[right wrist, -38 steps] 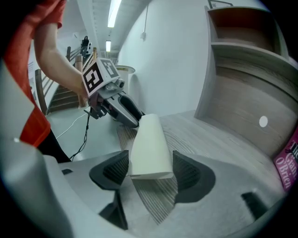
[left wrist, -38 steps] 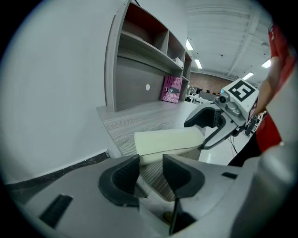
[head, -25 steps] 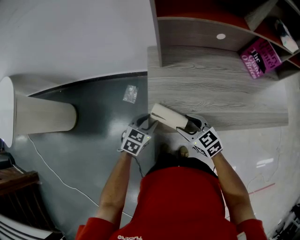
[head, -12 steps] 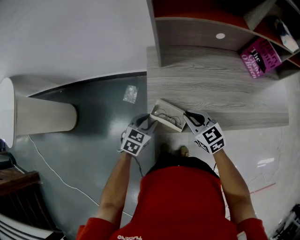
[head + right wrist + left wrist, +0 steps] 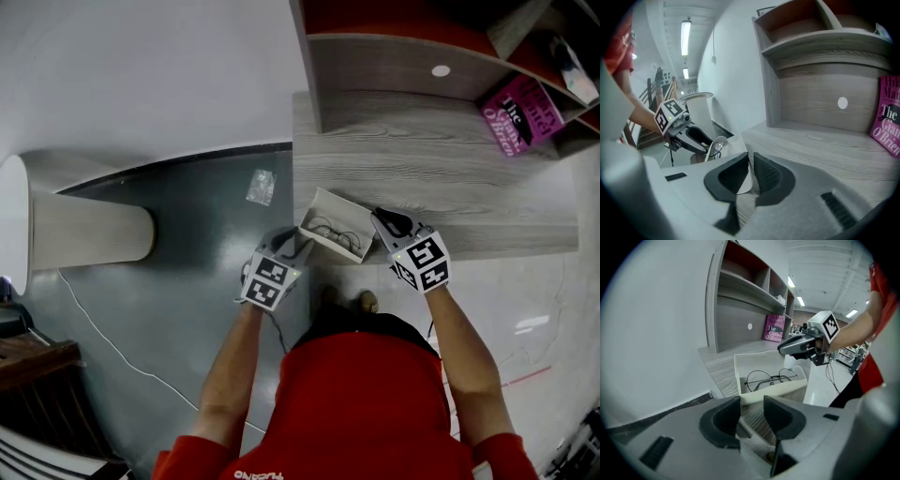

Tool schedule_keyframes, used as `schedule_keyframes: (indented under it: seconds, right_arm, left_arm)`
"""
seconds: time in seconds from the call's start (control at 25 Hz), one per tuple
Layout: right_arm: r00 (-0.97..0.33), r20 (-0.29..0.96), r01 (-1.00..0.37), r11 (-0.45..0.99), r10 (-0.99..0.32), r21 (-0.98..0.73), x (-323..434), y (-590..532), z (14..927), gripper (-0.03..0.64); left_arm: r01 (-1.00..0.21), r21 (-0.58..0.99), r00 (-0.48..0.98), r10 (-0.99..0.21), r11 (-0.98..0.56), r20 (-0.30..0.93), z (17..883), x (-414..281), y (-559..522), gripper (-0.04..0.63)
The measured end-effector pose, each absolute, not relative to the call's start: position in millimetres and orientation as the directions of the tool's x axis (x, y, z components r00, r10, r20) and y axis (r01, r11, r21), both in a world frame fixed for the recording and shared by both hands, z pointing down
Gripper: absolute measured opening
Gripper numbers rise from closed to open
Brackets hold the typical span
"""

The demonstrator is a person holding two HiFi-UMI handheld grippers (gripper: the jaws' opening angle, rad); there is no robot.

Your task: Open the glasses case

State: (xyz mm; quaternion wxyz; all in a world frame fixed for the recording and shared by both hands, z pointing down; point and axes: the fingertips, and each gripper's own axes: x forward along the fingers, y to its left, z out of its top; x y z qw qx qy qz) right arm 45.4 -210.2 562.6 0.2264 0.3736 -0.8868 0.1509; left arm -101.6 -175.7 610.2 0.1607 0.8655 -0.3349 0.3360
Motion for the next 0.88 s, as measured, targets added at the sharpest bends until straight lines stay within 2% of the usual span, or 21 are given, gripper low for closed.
schedule_keyframes:
  seconds: [0.88]
  right_arm:
    - [-0.639, 0.519, -0.691, 0.720, -0.568, -0.062, 37.9, -205.5, 556.8, 0.063]
  left_arm:
    - [-0.719, 0.052, 0.535, -0.505, -0.693, 0.677, 602.7, -102.4, -177.1, 0.150]
